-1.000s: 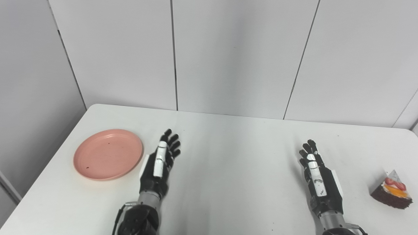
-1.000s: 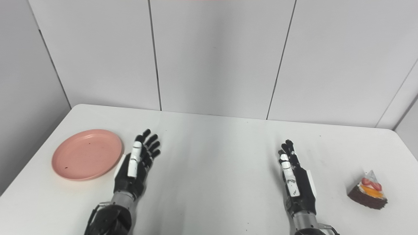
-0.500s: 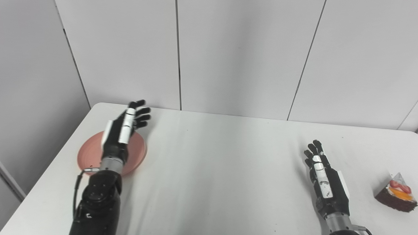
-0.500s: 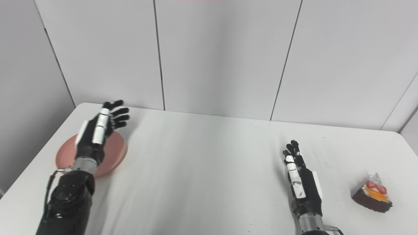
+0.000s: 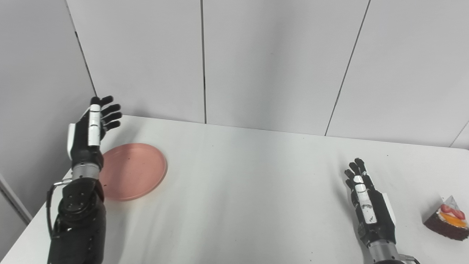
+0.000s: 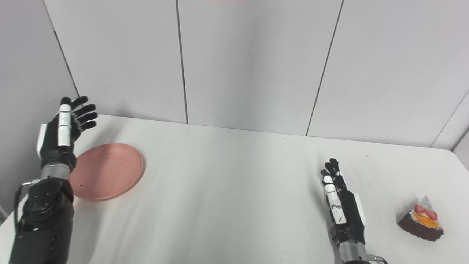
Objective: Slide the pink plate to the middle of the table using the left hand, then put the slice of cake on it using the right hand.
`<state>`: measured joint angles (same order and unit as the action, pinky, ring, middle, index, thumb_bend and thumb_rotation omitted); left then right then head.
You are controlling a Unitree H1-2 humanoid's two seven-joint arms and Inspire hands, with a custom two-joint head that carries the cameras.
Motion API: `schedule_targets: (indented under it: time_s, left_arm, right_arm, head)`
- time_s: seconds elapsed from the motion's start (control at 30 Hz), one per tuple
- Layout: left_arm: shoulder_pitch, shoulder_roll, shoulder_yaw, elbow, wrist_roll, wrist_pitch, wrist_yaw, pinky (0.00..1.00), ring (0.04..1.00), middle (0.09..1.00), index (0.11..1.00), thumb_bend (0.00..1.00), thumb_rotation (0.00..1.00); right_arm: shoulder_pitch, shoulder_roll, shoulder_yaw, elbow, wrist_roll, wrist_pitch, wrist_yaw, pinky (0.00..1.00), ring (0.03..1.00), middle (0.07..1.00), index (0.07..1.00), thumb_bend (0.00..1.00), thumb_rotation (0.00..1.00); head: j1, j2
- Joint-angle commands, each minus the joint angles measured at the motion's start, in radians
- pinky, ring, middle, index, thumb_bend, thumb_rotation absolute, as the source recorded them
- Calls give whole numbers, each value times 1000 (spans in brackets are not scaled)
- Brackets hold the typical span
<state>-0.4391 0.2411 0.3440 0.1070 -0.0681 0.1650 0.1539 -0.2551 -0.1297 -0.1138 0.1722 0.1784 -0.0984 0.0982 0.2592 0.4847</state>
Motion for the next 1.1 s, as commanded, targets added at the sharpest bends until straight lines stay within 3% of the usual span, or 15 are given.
schedule_targets:
  time_s: [0.0,0.27,0.53,0.6,0.73,1.07]
  left_arm:
    - [-34,52,6,8,18,-52,10,708,717,724,729,664,1000]
    - [-20,152,6,139,0,-125,-41,748,760,763,775,679,1000]
    - [-16,184,-3,258,-27,-221,-82,778,773,772,775,713,1000]
    - [-10,196,-19,270,-9,-220,-92,839,820,810,812,703,1000]
    - [-15,195,-30,325,-36,-240,-126,926,877,861,861,684,1000]
    - [-29,168,-56,418,-53,-271,-145,970,917,894,893,710,1000]
  right_arm:
    - [6,-3,-8,13,8,-41,6,1000,959,968,975,545,810]
    - [6,2,-10,12,10,-41,7,1000,955,965,974,551,800]
    - [7,1,-11,5,8,-35,3,1000,956,961,968,552,807]
    - [7,2,-12,4,7,-35,1,998,953,956,963,544,802]
    - [9,1,-11,-1,9,-33,5,999,956,963,971,522,802]
    - [10,1,-14,-3,10,-31,2,994,952,956,966,535,792]
  head:
    - [0,1]
    - [-1,2]
    - [1,7]
    - [1,7]
    - [1,7]
    - [0,12]
